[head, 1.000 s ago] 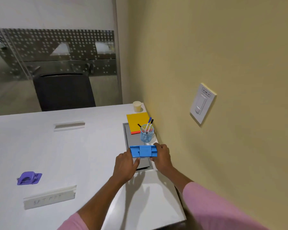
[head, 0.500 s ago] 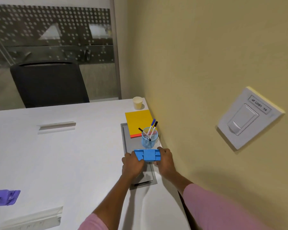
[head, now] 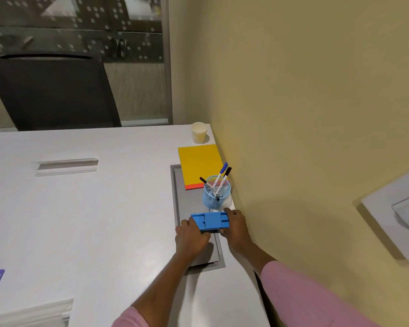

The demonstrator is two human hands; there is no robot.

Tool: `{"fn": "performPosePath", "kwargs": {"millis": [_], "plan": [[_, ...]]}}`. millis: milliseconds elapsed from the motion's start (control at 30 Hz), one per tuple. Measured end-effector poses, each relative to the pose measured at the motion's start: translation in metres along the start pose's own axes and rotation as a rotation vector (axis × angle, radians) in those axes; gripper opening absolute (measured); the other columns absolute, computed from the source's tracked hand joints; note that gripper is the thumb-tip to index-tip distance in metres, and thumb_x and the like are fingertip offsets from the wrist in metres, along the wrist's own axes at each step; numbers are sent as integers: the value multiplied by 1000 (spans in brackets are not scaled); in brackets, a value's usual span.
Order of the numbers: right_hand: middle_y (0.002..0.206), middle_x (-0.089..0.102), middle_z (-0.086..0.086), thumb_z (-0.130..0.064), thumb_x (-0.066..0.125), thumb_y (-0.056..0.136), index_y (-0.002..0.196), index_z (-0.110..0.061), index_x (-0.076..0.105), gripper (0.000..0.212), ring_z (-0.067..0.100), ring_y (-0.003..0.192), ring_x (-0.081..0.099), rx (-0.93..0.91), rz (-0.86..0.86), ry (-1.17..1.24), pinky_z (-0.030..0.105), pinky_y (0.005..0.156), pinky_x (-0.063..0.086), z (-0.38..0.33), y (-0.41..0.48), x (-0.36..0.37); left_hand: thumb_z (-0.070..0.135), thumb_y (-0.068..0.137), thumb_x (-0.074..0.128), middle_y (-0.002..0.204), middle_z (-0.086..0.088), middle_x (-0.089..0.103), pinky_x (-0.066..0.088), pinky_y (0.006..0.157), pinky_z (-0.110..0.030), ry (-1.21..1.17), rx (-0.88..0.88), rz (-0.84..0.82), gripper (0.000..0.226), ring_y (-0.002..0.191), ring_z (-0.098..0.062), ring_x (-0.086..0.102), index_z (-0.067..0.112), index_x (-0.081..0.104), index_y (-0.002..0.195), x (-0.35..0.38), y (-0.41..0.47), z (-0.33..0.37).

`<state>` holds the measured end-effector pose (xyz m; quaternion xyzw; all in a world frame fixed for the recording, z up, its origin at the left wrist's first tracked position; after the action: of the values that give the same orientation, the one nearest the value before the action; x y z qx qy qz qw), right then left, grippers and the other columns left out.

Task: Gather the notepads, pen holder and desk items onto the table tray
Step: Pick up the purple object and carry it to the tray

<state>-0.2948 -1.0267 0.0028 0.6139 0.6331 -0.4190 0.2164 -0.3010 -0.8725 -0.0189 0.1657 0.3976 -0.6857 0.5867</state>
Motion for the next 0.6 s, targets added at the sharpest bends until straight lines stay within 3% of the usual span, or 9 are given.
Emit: {"fn": "performPosePath", "kwargs": {"millis": [133, 233, 333, 433, 500, 600], "plan": [[133, 42, 18, -1, 68, 84, 141, -9, 41, 64, 28, 122, 48, -3, -13, 19, 32, 98, 49, -2, 6, 5, 34, 80, 62, 116, -2, 51, 46, 85, -33, 17, -5, 0, 54, 105, -17, 43, 22, 42, 128, -2, 4, -4], [133, 43, 11, -4, 70, 84, 143, -14, 37, 68, 23, 125, 44, 7, -22, -20, 28, 101, 45, -3, 9, 9, 35, 80, 62, 118, -1, 53, 44, 83, -31, 29, -5, -27, 56, 104, -17, 45, 23, 41, 130, -1, 6, -11], [134, 44, 12, -6, 69, 85, 143, -13, 38, 66, 21, 124, 44, 6, -46, -39, 23, 98, 42, -4, 13, 10, 33, 78, 61, 120, 0, 53, 46, 90, -38, 25, 4, -71, 58, 106, -18, 47, 24, 40, 131, -2, 8, -20], [136, 41, 18, -3, 65, 87, 143, -11, 37, 63, 31, 129, 40, 21, -70, -46, 26, 99, 40, -2, 15, 11, 31, 77, 59, 123, 0, 53, 44, 93, -44, 18, 20, -119, 59, 108, -21, 48, 25, 39, 132, -7, 7, -26], [136, 43, 14, -9, 68, 86, 145, -10, 33, 69, 30, 129, 40, 31, -39, -126, 24, 97, 37, -2, 13, 13, 32, 77, 57, 125, -2, 54, 43, 94, -46, 26, 50, -126, 58, 109, -23, 48, 25, 38, 131, -14, 5, -31], [143, 38, 12, -25, 76, 80, 147, -9, 28, 84, 29, 131, 37, 66, 68, -277, 36, 106, 36, -8, 4, 16, 36, 79, 53, 137, -6, 47, 35, 99, -47, 87, 86, -124, 70, 120, -29, 44, 20, 28, 142, -29, -2, -43]]}}
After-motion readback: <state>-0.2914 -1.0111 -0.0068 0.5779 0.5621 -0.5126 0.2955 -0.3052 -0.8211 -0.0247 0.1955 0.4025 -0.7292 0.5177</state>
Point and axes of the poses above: each hand's wrist, its own y-axis towards the middle knuckle, its own x-axis out of the palm, z = x × y, the point moved 2 cm from there along y, towards the middle knuckle
